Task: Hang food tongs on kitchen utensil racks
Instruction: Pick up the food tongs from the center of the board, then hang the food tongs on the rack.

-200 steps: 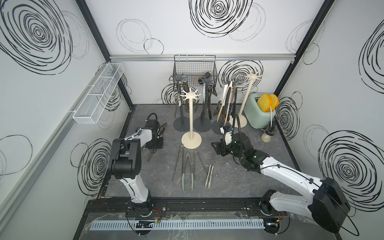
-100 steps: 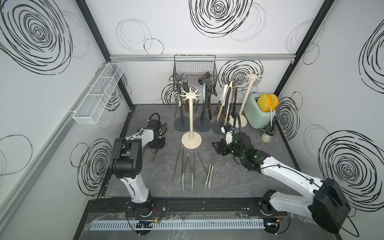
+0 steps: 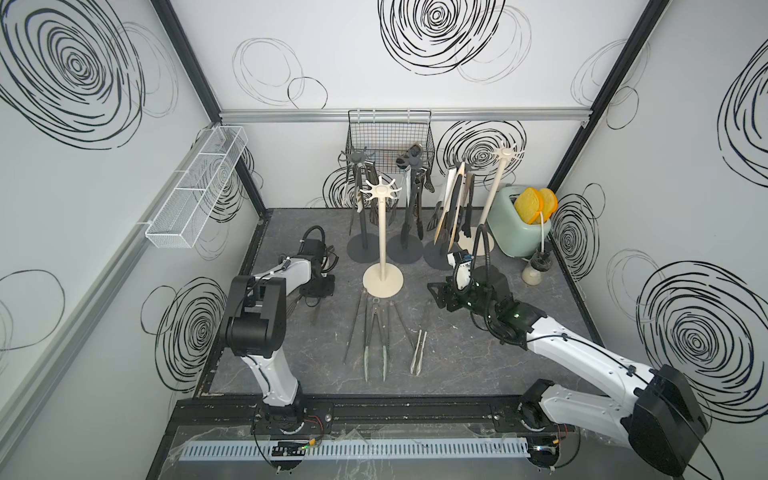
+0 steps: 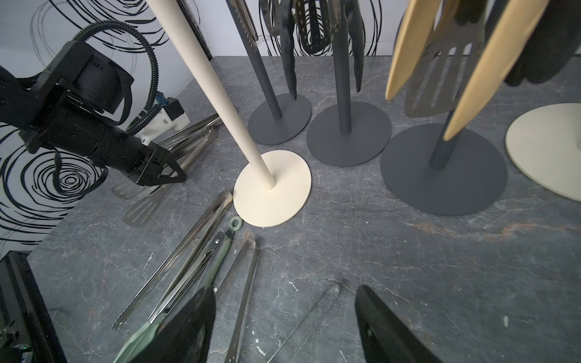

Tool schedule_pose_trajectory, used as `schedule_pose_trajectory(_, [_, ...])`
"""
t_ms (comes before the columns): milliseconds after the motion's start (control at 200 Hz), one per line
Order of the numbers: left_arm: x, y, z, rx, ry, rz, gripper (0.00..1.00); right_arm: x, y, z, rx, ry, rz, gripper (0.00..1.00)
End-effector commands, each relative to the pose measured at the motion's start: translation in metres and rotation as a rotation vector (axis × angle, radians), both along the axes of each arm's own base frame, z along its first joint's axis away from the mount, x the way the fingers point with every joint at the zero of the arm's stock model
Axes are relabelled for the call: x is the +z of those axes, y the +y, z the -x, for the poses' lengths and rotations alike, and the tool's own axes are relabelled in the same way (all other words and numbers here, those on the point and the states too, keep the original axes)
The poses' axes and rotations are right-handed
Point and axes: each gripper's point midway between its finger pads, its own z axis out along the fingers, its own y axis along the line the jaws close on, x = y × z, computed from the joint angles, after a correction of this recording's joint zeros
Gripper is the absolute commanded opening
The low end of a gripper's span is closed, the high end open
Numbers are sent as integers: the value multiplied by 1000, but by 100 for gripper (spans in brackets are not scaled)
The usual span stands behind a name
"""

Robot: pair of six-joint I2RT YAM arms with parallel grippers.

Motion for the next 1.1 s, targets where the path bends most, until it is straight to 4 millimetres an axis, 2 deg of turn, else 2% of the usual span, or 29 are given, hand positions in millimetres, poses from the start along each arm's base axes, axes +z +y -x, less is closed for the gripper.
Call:
schedule_pose_trajectory(0, [18,-10,-6,-10,-49,23,0,-2,-7,4,-17,17,-1,73])
schedule_pose_trajectory(85, [39,-12,-11,6,-112,23,0,-3,-11,3,-26,23,3,73])
schedule_pose_trajectory(190, [78,-13,-17,51,-232,49,0,-3,-16,1,-40,21,8,73])
schedule_pose_trajectory(275, [119,-21,-22,74,-374,99,0,-1,-21,-3,-60,13,11,73])
schedule_pose_trajectory(360, [169,-28,-21,92,-549,146,0,2,-25,-8,-71,6,5,73])
schedule_pose_trajectory(490, [247,-50,-7,33,-832,277,0,4,-26,-13,-66,-13,15,73])
schedule_pose_trajectory(585, [291,-71,9,-80,-962,341,0,9,-28,-16,-62,-44,30,72])
schedule_pose_trajectory(645, [312,-83,20,-152,-1024,356,0,14,-28,-17,-55,-66,37,72])
schedule_pose_trajectory(771, [348,-101,41,-254,-1146,401,0,23,-28,-17,-33,-105,48,72])
schedule_pose_trajectory(886, [373,-111,54,-312,-1228,458,0,25,-25,-18,-12,-110,54,72])
schedule_pose_trajectory(981, [384,-126,61,-383,-1250,513,0,24,-22,-17,3,-108,48,72])
schedule_pose_trajectory(1091, [386,-141,61,-448,-1236,559,0,22,-21,-17,10,-103,45,71])
